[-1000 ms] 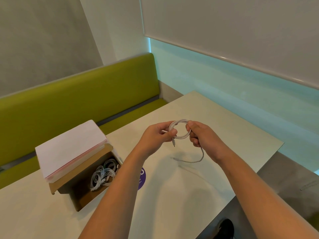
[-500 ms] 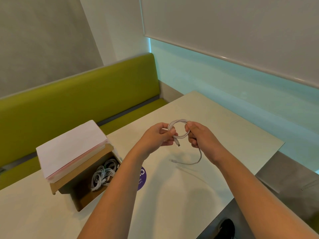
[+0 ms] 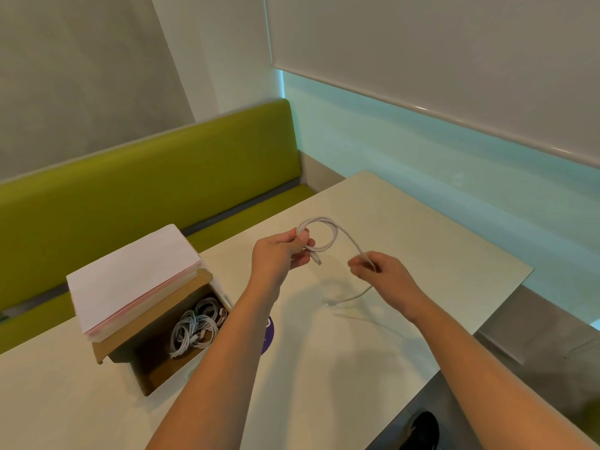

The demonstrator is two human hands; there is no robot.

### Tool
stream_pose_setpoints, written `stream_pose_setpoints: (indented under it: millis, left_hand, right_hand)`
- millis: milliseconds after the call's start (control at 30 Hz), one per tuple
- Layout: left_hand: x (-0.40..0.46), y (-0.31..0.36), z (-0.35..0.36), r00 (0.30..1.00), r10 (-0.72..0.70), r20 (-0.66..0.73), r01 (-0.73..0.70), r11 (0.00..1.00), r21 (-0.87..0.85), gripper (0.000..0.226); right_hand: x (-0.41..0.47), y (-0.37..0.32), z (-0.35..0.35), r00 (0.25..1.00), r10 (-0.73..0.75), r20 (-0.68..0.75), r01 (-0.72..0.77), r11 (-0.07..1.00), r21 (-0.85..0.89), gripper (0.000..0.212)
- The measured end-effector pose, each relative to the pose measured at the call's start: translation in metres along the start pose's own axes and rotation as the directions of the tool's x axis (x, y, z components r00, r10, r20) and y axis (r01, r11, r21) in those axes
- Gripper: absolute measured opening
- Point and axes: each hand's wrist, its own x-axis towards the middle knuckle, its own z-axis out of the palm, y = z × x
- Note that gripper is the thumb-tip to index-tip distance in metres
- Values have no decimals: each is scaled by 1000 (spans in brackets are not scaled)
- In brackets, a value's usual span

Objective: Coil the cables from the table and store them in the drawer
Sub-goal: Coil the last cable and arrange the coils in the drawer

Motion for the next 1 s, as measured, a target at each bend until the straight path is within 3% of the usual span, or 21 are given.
stream_pose_setpoints:
  millis: [267,333,400,500,600,767,1000]
  left_hand:
    - [5,9,-9,999,-29,-43,23,992,-123,20]
    - [6,9,-11,999,-35,-41,29,991,-129,20]
    - [5,8,-12,998,-51,-31,47,992,-119,20]
    - [5,3,-12,996,-88,-5,87,994,-67,21]
    - [5,-1,-13,991,-134,11,135,990,-42,26]
    - [1,-2,-11,986,-161,49,163,986,-29,25]
    - [-1,0,-8,976,-186,114,190,982,-20,28]
  right_hand:
    - [-5,53,12,989,143,-49,-147,982,-115,10]
    - [-5,59,15,977,212,-36,-211,977,8,10]
    - [-5,58,16,958,280,-65,-257,936,241,11]
    - [-1,45,12,941,315,-122,-202,814,545,11]
    - [6,25,4,943,302,-140,-109,679,726,15]
    - [13,4,-9,953,272,-130,-50,567,822,14]
    - [13,-6,-16,984,170,-49,-65,605,794,17]
